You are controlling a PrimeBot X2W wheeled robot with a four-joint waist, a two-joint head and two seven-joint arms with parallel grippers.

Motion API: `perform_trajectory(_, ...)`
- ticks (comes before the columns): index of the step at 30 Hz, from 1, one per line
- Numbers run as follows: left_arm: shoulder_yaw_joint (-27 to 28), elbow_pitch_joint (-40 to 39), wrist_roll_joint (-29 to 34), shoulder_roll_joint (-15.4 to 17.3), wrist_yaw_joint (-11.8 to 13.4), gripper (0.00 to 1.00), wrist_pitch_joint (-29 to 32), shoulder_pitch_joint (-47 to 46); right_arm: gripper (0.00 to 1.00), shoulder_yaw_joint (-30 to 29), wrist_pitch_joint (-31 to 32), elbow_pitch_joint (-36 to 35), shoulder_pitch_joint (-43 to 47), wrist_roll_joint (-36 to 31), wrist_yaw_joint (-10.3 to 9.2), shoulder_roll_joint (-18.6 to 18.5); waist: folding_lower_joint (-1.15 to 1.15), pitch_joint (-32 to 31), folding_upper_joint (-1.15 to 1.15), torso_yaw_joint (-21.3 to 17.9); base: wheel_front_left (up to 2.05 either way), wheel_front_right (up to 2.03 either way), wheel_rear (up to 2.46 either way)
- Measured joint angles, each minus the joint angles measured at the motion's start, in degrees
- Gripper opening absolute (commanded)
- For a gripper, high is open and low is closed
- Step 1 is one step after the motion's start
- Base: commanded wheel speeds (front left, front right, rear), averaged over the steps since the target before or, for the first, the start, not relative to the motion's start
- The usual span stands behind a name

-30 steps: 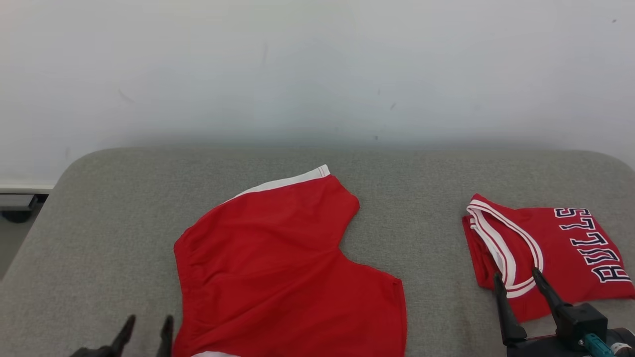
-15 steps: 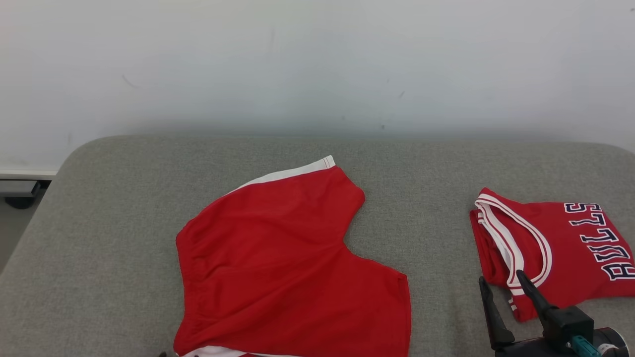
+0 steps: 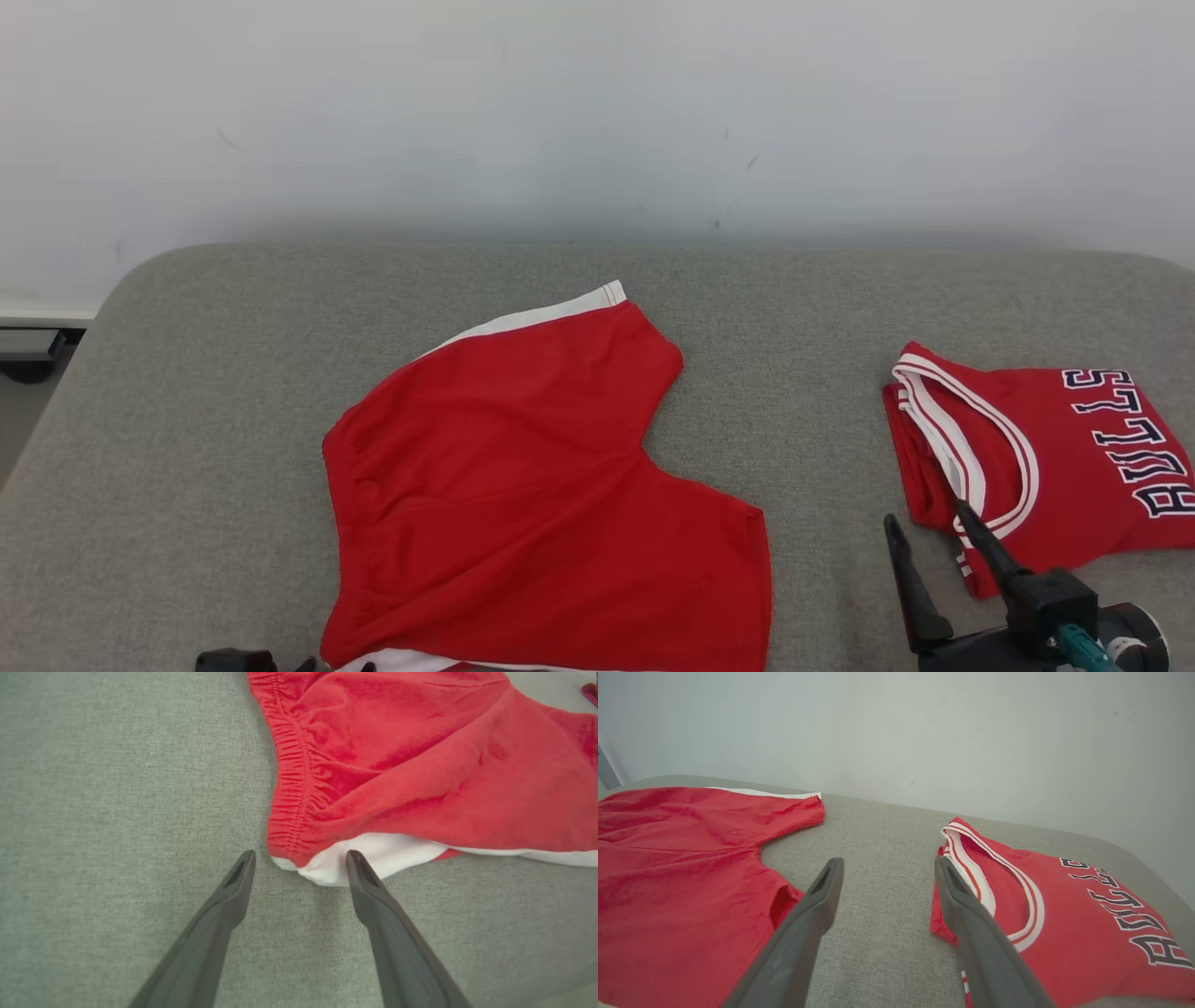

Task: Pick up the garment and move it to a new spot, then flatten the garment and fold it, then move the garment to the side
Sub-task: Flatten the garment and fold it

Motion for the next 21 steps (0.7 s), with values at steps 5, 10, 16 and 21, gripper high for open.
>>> perform_trajectory(5,-0.78,2.09,-0.05,-0.4,-0.47,0.07,0.05,-1.57,1.0,1.62,1.91,-0.57,0.09,0.48,1.89,0.35,0.0,0.44,0.0,0.23,0.0,0.0,0.0)
perform_trajectory(10,-1.6,3.88,-0.04,-0.98,-0.92,0.0,-0.29,-3.55,1.0,4.94,7.53,0.31,0.25,1.97,5.6,0.04,0.0,1.05,0.0,1.08,0.0,0.0,0.0)
perform_trajectory(16,-2.54,5.44,-0.03,-1.44,-0.94,0.0,-1.38,-4.46,1.0,8.2,14.33,-0.22,1.08,3.32,8.86,-0.32,0.0,1.21,0.0,1.44,0.0,0.0,0.0)
perform_trajectory(21,-2.9,5.87,-0.02,-1.75,-0.94,0.0,-2.13,-4.87,1.0,9.16,18.23,-1.48,3.2,4.08,9.58,-0.99,0.0,1.5,0.0,1.79,0.0,0.0,0.0)
